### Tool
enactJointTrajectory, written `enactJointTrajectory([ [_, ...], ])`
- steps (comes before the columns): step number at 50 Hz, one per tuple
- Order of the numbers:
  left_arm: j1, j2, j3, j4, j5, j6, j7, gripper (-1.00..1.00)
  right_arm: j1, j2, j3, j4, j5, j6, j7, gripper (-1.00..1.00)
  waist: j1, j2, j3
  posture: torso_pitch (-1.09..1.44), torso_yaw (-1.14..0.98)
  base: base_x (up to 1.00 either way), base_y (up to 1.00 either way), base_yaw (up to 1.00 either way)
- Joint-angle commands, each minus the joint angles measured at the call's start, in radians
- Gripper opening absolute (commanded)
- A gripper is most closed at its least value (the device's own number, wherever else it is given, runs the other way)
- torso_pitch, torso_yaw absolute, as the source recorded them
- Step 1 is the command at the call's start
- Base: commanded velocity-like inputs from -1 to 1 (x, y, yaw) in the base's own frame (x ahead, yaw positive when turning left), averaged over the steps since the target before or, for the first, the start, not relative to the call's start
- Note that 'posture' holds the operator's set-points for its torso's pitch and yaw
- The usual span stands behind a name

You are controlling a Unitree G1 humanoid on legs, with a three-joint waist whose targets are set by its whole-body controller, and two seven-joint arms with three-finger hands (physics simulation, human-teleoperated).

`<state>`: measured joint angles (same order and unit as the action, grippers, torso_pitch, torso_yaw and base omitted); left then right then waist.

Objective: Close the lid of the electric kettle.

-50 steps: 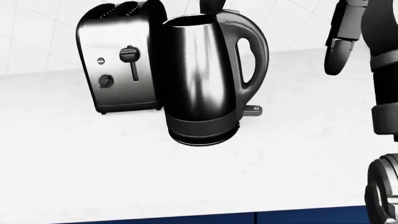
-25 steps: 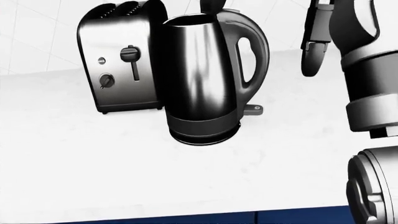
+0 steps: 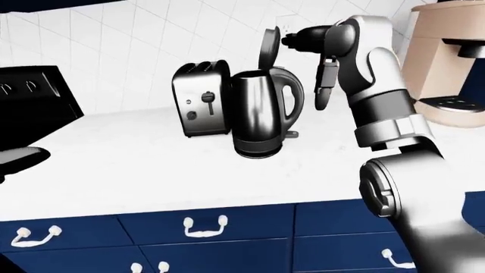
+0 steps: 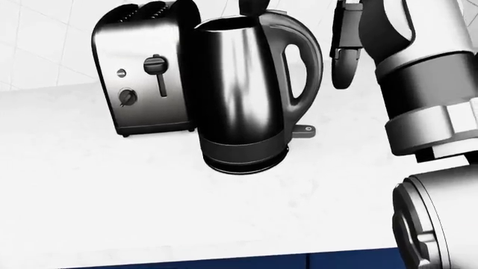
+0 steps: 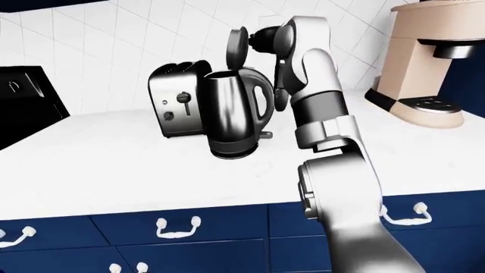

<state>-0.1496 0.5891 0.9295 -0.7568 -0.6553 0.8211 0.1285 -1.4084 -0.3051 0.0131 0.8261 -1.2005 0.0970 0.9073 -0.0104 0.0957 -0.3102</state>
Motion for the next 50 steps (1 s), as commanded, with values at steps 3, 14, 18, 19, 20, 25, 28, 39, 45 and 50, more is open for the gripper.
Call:
enactJointTrajectory([
  [3,-0.018,0.023,0.010,-0.008,0.000,-0.021,-0.003,1.00,-0.044,0.007,-0.001,-0.023,0.000,0.003,-0.029,1.00,0.000,0.002,-0.005,-0.51,0.00,0.00,0.00,0.00],
  [14,-0.018,0.024,0.011,0.000,0.000,-0.027,-0.005,1.00,-0.068,0.080,0.022,0.029,0.008,0.017,-0.075,1.00,-0.001,0.005,-0.007,-0.51,0.00,0.00,0.00,0.00],
  [18,-0.018,0.022,0.007,0.002,0.003,-0.031,-0.004,1.00,-0.094,0.104,0.028,0.058,0.011,0.021,-0.087,1.00,-0.001,0.006,-0.007,-0.51,0.00,0.00,0.00,0.00],
  [19,-0.017,0.020,0.001,0.007,0.009,-0.037,-0.006,1.00,-0.101,0.111,0.030,0.067,0.012,0.021,-0.093,1.00,-0.001,0.007,-0.007,-0.51,0.00,0.00,0.00,0.00],
  [20,-0.018,0.020,0.001,0.008,0.010,-0.038,-0.007,1.00,-0.104,0.115,0.032,0.071,0.012,0.020,-0.095,1.00,0.000,0.007,-0.006,-0.51,0.00,0.00,0.00,0.00],
  [25,-0.017,0.017,0.000,0.013,0.016,-0.045,-0.011,1.00,-0.121,0.150,0.045,0.091,0.012,0.019,-0.104,1.00,0.001,0.010,-0.006,-0.51,0.00,0.00,0.00,0.00],
  [28,-0.017,0.015,-0.003,0.015,0.018,-0.048,-0.012,1.00,-0.130,0.149,0.045,0.101,0.012,0.013,-0.105,1.00,0.001,0.010,-0.006,-0.51,0.00,0.00,0.00,0.00],
  [39,-0.017,0.017,0.001,0.010,0.016,-0.042,-0.011,1.00,-0.108,0.122,0.035,0.074,0.012,0.016,-0.095,1.00,0.006,0.005,-0.006,-0.51,0.00,0.00,0.00,0.00],
  [45,-0.018,0.020,0.007,0.002,0.008,-0.031,-0.009,1.00,-0.102,0.117,0.033,0.062,0.014,0.020,-0.091,1.00,0.005,0.007,-0.006,-0.51,0.00,0.00,0.00,0.00],
  [50,-0.018,0.022,0.012,-0.001,0.002,-0.026,-0.006,1.00,-0.117,0.115,0.032,0.069,0.018,0.021,-0.091,1.00,0.005,0.008,-0.005,-0.51,0.00,0.00,0.00,0.00],
])
